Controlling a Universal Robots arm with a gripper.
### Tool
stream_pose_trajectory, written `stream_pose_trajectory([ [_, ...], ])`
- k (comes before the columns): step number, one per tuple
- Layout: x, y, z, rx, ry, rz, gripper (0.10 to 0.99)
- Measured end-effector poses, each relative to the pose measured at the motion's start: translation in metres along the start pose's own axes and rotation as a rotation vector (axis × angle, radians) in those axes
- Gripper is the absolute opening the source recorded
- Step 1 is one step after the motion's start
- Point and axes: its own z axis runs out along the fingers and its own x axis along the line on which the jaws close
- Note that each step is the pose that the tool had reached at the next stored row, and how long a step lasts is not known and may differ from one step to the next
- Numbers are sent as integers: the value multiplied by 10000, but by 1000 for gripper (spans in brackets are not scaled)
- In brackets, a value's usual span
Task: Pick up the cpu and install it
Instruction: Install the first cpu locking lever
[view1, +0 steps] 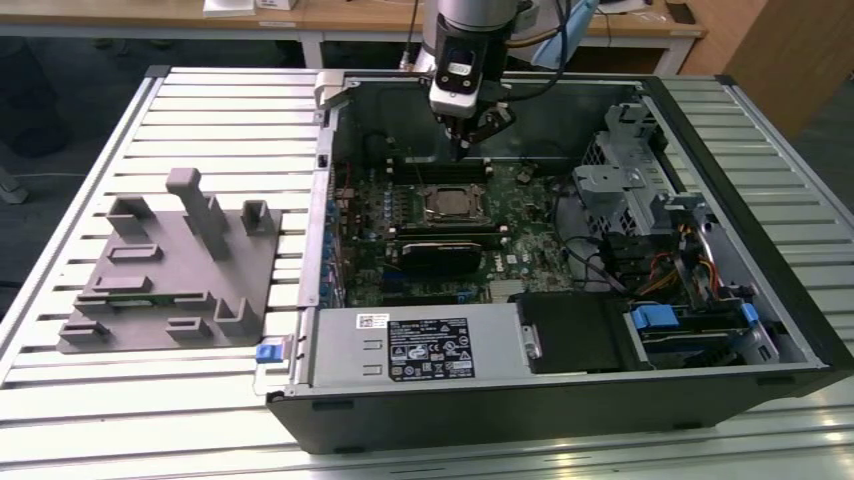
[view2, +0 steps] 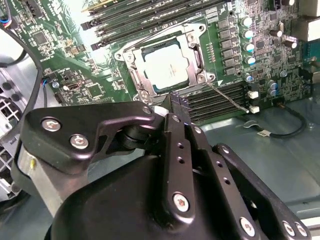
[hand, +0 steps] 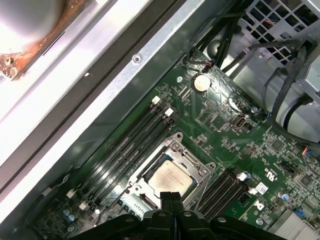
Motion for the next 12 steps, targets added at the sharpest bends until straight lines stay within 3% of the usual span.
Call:
stream_pose_trajectory([
  [12, 0, 0, 0, -9, 12, -806, 106],
])
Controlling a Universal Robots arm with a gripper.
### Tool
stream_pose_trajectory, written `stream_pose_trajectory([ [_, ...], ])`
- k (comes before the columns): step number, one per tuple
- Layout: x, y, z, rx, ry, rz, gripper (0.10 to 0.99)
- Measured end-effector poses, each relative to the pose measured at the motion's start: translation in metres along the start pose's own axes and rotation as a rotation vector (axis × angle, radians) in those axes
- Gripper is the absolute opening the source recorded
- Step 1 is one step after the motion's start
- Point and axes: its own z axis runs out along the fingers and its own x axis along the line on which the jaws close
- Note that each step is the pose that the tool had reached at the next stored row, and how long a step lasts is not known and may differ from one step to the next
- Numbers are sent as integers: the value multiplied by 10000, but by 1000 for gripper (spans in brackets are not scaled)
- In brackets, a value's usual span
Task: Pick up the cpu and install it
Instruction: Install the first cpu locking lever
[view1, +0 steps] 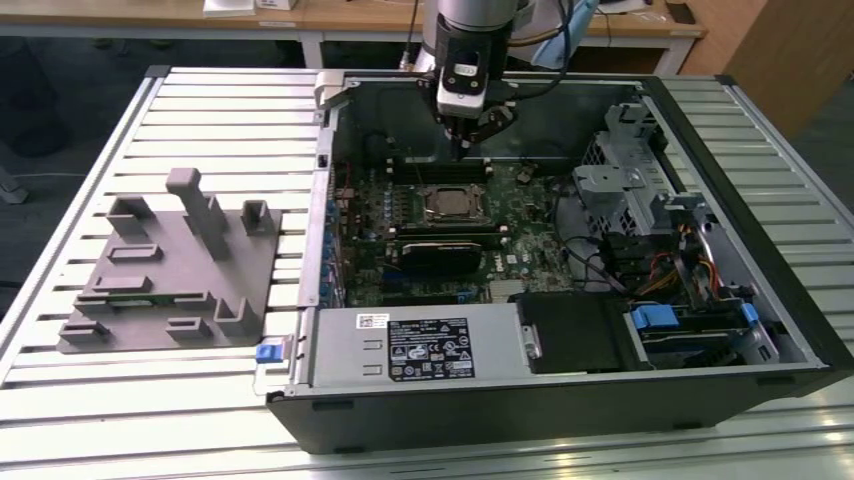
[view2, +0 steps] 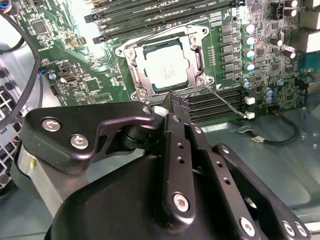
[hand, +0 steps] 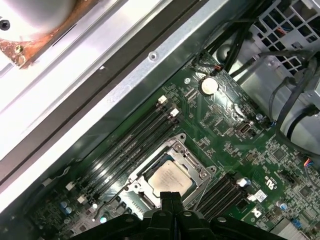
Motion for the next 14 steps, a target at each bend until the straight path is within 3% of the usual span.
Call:
stream_pose_trajectory([
  [14, 0, 0, 0, -11, 17, -1184, 106],
])
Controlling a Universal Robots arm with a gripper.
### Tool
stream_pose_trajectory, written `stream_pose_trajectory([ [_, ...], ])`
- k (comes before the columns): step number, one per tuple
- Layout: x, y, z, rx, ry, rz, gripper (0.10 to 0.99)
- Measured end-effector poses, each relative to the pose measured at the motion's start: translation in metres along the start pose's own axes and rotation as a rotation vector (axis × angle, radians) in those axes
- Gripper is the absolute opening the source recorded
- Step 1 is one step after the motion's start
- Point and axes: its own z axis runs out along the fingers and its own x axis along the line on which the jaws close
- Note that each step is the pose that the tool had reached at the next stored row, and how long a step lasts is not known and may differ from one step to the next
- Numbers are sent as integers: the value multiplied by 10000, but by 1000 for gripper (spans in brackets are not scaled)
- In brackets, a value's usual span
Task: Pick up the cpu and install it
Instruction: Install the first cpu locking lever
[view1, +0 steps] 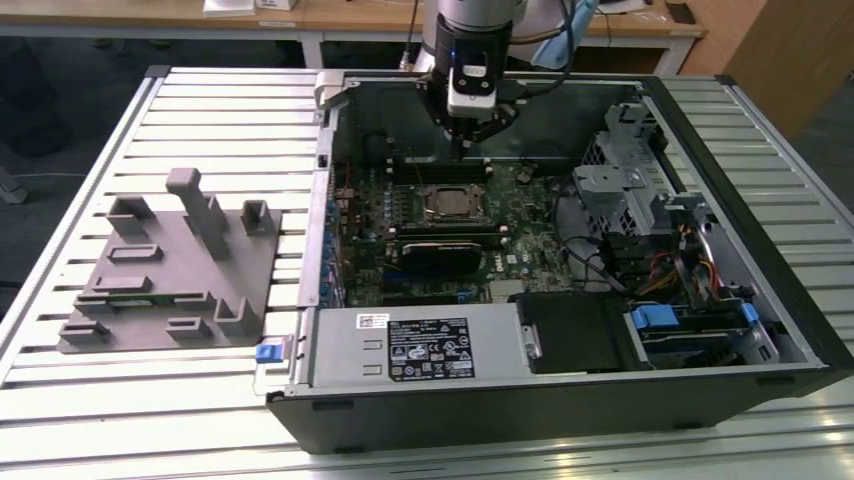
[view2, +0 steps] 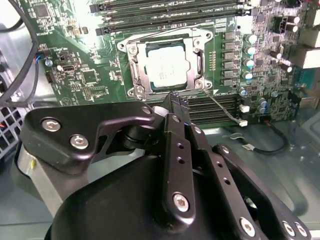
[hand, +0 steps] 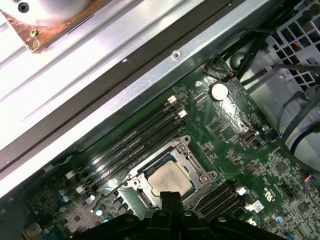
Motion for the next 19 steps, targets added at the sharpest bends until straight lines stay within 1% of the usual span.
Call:
stream_pose_trajectory([
  [9, 0, 0, 0, -9, 14, -957, 106],
  [19, 0, 0, 0, -17, 26, -1799, 106],
])
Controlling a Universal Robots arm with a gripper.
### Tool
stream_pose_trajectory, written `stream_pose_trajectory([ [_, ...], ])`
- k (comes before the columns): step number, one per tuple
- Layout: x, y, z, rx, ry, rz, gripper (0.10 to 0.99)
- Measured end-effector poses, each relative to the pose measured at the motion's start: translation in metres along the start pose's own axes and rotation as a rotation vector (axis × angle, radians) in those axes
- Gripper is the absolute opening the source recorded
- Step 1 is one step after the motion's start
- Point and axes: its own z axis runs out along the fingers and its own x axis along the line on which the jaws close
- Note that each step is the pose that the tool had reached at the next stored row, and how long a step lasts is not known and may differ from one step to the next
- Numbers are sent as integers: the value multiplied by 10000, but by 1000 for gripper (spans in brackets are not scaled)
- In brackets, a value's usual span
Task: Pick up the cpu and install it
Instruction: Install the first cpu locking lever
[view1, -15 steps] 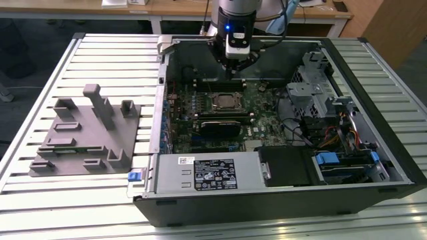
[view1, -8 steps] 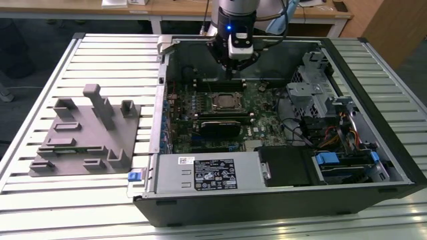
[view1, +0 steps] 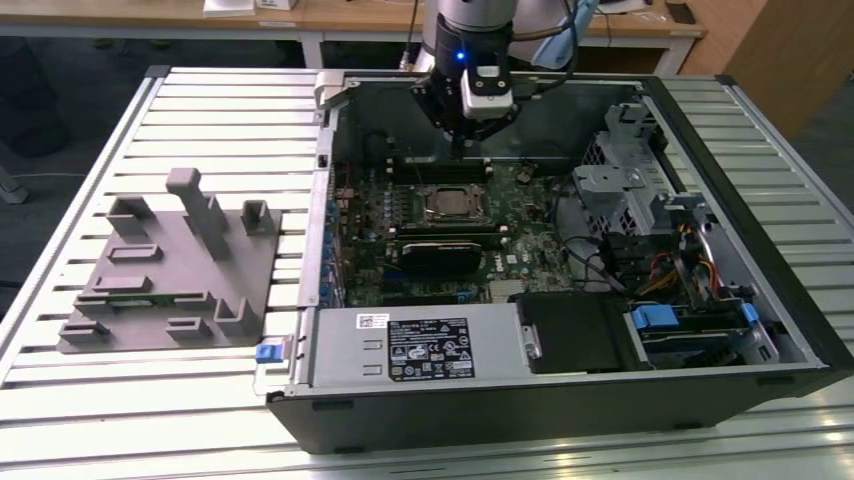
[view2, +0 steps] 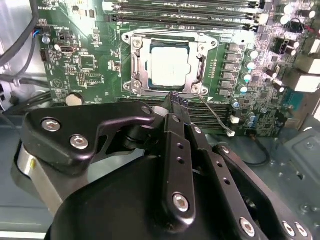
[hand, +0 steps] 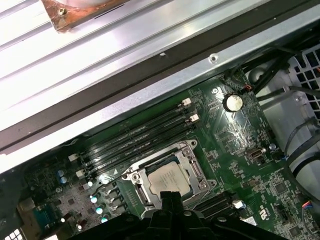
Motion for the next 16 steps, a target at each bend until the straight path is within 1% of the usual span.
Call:
stream_pose_trajectory([
  [5, 0, 0, 0, -6, 8, -582, 106],
  [16, 0, 0, 6, -23, 37, -2514, 106],
])
